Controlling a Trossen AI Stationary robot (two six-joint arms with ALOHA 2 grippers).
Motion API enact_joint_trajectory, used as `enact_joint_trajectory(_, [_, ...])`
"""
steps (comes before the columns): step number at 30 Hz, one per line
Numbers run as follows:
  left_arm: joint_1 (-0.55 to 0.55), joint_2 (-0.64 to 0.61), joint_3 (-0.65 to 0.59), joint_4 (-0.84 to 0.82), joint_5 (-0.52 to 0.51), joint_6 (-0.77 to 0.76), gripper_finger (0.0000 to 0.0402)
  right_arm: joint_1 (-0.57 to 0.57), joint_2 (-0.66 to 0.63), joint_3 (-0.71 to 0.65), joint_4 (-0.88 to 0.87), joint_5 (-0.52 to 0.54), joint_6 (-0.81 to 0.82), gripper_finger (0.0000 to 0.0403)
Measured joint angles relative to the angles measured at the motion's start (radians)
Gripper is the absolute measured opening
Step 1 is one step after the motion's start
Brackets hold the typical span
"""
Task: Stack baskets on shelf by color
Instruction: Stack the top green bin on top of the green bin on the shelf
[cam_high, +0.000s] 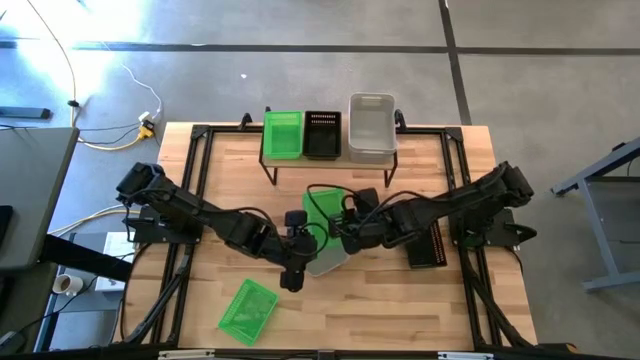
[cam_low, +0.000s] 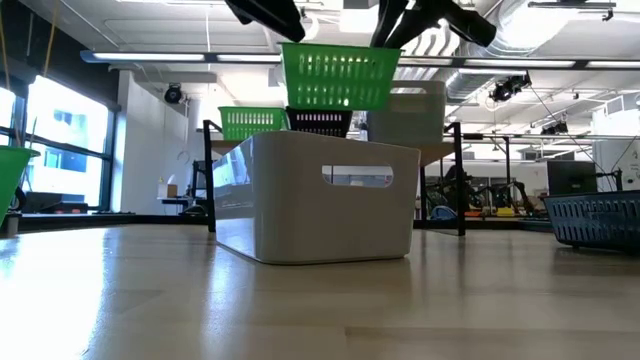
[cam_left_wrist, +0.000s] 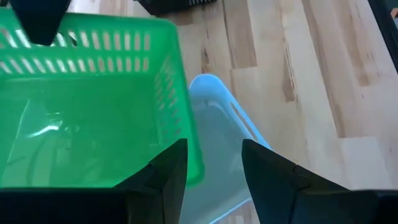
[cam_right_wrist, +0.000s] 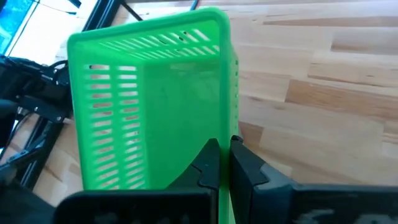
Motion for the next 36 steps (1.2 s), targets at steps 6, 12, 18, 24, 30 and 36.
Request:
enact_joint_trajectory(6, [0.009,0.000,0.000,-0.017,-0.012,0.000,0.0145,-0.005,0.000,0.000,0.106,0.000,-0.061,0.0000])
enact_joint_trajectory(12, [0.017,0.000,0.000,-0.030,-0.049,0.000,0.0145,-0.003,0.000,0.000,0.163,-0.011,-0.103,0.0000])
enact_joint_trajectory(18, [0.016,0.000,0.000,-0.059,-0.056,0.007,0.0126,0.000,0.000,0.000,0.170,-0.025,-0.094,0.0000])
enact_joint_trajectory(24, [0.015,0.000,0.000,-0.062,-0.064,0.050,0.0085,0.001,-0.005,0.000,0.174,-0.026,-0.094,0.0000])
enact_joint_trajectory(30, [0.008,0.000,0.000,-0.067,-0.060,0.085,0.0025,0.003,-0.005,-0.001,0.175,-0.041,-0.124,0.0000])
enact_joint_trajectory(36, [-0.003,0.000,0.000,-0.066,-0.054,0.093,0.0012,0.003,-0.005,-0.001,0.174,-0.091,-0.192,0.0014])
